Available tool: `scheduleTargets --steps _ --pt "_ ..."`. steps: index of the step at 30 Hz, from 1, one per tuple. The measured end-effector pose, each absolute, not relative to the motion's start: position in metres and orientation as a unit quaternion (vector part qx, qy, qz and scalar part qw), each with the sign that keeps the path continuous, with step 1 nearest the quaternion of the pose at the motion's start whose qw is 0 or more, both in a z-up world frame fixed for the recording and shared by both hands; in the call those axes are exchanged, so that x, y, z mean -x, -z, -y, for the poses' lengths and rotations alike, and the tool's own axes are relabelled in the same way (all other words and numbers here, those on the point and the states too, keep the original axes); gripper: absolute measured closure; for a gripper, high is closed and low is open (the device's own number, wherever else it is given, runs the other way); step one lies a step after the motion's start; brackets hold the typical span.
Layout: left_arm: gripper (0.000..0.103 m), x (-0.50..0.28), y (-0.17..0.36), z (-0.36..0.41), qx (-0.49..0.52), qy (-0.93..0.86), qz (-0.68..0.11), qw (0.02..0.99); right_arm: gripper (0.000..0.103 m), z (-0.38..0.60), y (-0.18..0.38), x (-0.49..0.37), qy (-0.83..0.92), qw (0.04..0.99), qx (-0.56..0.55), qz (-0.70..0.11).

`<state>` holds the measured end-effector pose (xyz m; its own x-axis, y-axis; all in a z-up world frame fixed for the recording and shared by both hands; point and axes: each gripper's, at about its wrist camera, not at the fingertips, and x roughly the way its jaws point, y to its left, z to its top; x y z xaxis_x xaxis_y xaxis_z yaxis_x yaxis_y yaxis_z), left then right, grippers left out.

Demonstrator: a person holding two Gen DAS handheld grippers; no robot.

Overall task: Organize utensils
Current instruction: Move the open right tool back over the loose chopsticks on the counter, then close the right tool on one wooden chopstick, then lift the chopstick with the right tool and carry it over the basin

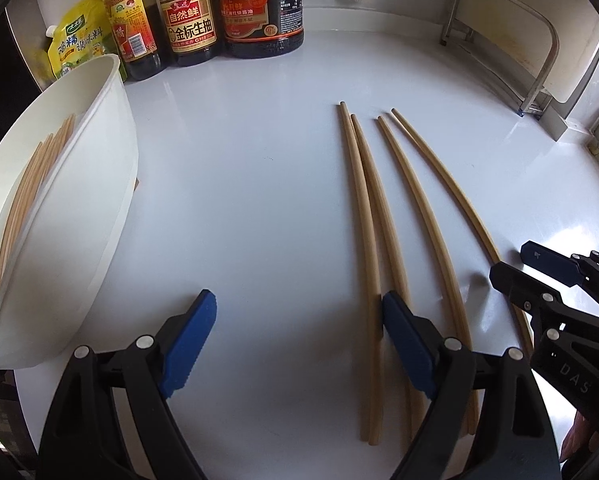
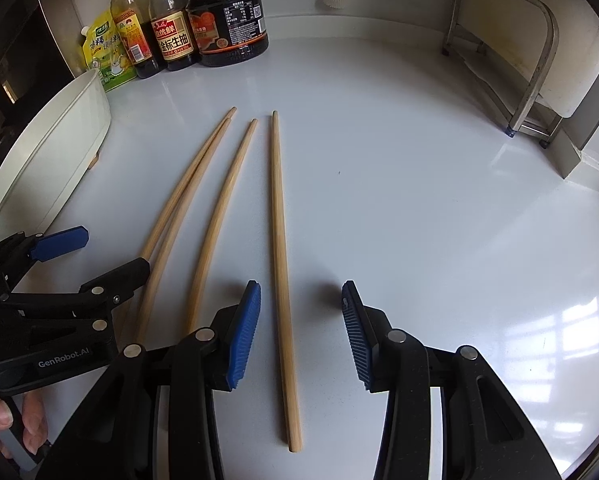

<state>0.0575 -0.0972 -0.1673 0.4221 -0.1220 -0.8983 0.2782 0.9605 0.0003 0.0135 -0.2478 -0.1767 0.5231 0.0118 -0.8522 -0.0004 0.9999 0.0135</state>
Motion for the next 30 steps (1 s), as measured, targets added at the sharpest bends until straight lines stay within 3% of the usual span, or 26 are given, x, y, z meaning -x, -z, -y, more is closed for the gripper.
scheduleTargets --steps 2,5,7,8,10,11,20,30 --pt "0.020 -0.059 0.167 0.097 -0.075 0.118 -0.523 0.840 0.062 0.245 0.177 -0.015 -0.002 0.874 0.004 -0.486" --pt "0.032 -0.060 0.165 0.100 -0.072 0.127 -0.519 0.842 0.066 0.239 0.177 -0.015 -0.005 0.876 0.023 -0.482" --pt "0.056 -0.058 0.162 0.106 -0.079 0.141 -0.515 0.842 0.077 0.235 0.177 -0.015 -0.011 0.876 0.029 -0.482" --pt "0.063 -0.057 0.161 0.108 -0.081 0.147 -0.513 0.842 0.080 0.232 0.177 -0.014 -0.015 0.876 0.034 -0.481" --pt "0.092 -0.055 0.159 0.112 -0.080 0.158 -0.514 0.840 0.094 0.225 0.177 -0.014 -0.022 0.874 0.044 -0.483" --pt "0.095 -0.054 0.159 0.112 -0.078 0.162 -0.515 0.838 0.096 0.223 0.178 -0.015 -0.024 0.873 0.047 -0.484" --pt "0.096 -0.054 0.150 0.102 -0.047 0.173 -0.525 0.832 0.097 0.235 0.164 -0.012 -0.033 0.873 -0.013 -0.487" --pt "0.096 -0.057 0.086 0.080 -0.028 0.196 -0.478 0.856 0.097 0.219 0.110 -0.013 -0.039 0.890 -0.034 -0.453"
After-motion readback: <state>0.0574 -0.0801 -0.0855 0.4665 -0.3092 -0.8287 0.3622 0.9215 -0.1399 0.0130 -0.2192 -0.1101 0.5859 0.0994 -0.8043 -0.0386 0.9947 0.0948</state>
